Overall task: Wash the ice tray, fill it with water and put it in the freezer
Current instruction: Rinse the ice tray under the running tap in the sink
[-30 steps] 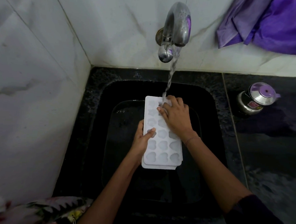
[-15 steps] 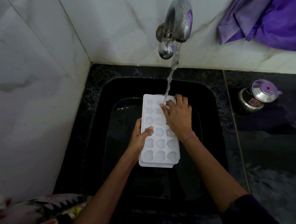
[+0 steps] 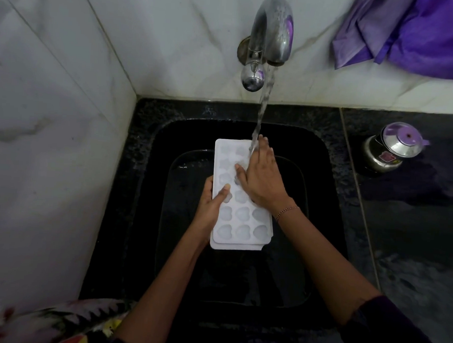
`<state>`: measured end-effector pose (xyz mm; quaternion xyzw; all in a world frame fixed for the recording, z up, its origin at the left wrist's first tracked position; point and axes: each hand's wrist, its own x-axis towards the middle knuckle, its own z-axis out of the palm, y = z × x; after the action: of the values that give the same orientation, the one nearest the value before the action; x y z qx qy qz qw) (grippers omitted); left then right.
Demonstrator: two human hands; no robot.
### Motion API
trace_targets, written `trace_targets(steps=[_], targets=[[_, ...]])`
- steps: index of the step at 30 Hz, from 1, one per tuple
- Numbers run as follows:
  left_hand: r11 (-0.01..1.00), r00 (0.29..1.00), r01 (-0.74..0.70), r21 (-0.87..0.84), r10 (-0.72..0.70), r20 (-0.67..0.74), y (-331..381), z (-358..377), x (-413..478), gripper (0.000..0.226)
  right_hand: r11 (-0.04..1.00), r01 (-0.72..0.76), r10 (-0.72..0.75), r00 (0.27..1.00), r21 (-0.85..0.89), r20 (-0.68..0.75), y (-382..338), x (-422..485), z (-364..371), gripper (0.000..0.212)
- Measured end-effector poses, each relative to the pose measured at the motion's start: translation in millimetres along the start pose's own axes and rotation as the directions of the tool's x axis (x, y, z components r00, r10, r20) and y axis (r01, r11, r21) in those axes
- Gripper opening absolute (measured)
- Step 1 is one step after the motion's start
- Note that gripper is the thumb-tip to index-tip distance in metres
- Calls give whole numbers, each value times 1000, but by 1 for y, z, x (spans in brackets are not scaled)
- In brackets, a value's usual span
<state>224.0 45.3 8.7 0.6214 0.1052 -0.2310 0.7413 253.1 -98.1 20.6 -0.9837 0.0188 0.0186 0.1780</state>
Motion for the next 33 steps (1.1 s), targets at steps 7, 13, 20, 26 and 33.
trace_targets(steps=[7, 13, 20, 26, 33], targets=[[997, 1000, -13, 81, 14, -1, 0, 1, 2, 35, 963, 168, -166, 986, -212, 26, 1, 1, 5, 70], [986, 1000, -18, 166, 22, -21, 7, 8, 11, 51, 958, 264, -266, 964, -115, -4, -15, -18, 21, 64], [987, 986, 144, 76, -137, -93, 7, -18, 43, 74, 911, 411, -399, 896, -25, 195, -18, -71, 43, 84], [956, 955, 292, -6, -292, -54, 20, -23, 48, 73, 883, 200, -264, 960, 426, 97, -18, -57, 33, 70], [906, 943, 327, 268, -331, -32, 36, -25, 47, 53, 628, -143, 131, 988, 765, 77, -8, -30, 18, 52]])
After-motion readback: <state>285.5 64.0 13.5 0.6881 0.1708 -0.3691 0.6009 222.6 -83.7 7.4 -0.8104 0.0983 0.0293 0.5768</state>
